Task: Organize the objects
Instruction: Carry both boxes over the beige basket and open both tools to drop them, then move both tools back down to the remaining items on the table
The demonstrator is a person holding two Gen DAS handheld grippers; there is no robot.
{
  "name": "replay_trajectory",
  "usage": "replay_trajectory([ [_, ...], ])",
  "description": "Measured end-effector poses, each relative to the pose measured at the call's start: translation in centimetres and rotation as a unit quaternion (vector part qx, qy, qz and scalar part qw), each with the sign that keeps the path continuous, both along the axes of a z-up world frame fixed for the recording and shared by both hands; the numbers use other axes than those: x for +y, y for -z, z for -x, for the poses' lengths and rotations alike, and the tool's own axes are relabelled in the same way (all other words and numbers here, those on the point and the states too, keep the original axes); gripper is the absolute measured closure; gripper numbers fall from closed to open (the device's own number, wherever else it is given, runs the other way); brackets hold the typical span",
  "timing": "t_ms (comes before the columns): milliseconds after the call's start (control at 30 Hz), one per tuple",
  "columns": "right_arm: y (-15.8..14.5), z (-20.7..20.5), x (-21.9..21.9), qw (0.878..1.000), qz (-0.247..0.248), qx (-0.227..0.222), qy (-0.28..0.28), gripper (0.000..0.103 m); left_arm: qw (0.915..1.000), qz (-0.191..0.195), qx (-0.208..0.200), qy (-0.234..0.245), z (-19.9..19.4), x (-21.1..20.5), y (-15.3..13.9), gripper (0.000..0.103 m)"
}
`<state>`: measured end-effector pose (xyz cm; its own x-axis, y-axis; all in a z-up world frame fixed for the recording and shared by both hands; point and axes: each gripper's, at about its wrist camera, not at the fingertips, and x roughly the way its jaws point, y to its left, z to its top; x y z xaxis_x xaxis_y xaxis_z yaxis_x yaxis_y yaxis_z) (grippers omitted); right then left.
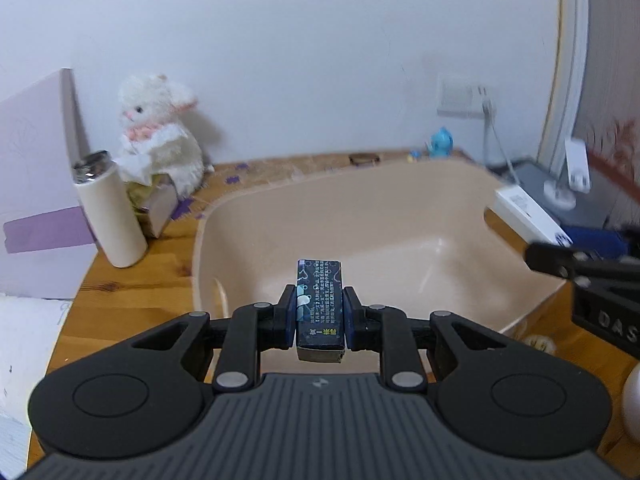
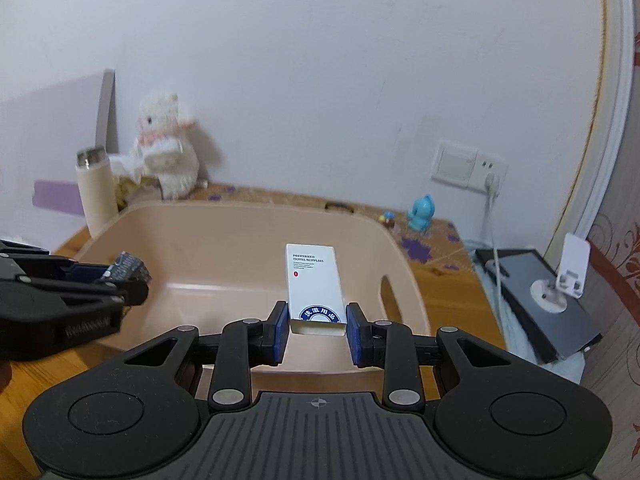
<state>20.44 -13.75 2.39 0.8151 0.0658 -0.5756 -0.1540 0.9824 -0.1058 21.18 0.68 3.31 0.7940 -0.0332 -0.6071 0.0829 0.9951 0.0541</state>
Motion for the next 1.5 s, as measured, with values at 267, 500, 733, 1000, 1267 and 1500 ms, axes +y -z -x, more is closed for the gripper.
replay_trajectory([
  [267, 1.1, 0.1, 0.4, 1.000, 0.012, 0.009, -0.002, 0.059, 0.9995, -0.018, 0.024, -0.004, -1.3, -0.3, 2.0, 0.071],
  [500, -1.0, 3.2, -0.4, 0.999, 0.019, -0.026, 0.000, 0.033, 1.0000, -0.001, -0.006, -0.002, 1.7, 0.5, -0.3, 0.021],
  [733, -2.1, 6.4, -2.1, 0.999, 0.009, -0.031, 0.005, 0.018, 0.9998, 0.001, -0.022, 0.005, 5.2, 1.4, -1.8, 0.015],
  [1000, 0.2, 8.2, -2.8, 1.000, 0.021, 0.000, 0.012, 0.007, 0.9994, 0.022, -0.024, 0.012, 8.8, 3.0, -2.1, 0.008],
  [1267, 3.8, 8.2, -3.3, 0.998, 0.037, 0.046, 0.020, 0.003, 0.9997, 0.011, 0.021, 0.005, 9.2, 3.4, 1.3, 0.008],
  [1500, 6.0, 6.9, -4.4, 0.996, 0.029, 0.077, 0.034, 0.002, 0.9973, 0.010, 0.073, -0.002, 7.8, 3.9, 4.9, 0.008],
])
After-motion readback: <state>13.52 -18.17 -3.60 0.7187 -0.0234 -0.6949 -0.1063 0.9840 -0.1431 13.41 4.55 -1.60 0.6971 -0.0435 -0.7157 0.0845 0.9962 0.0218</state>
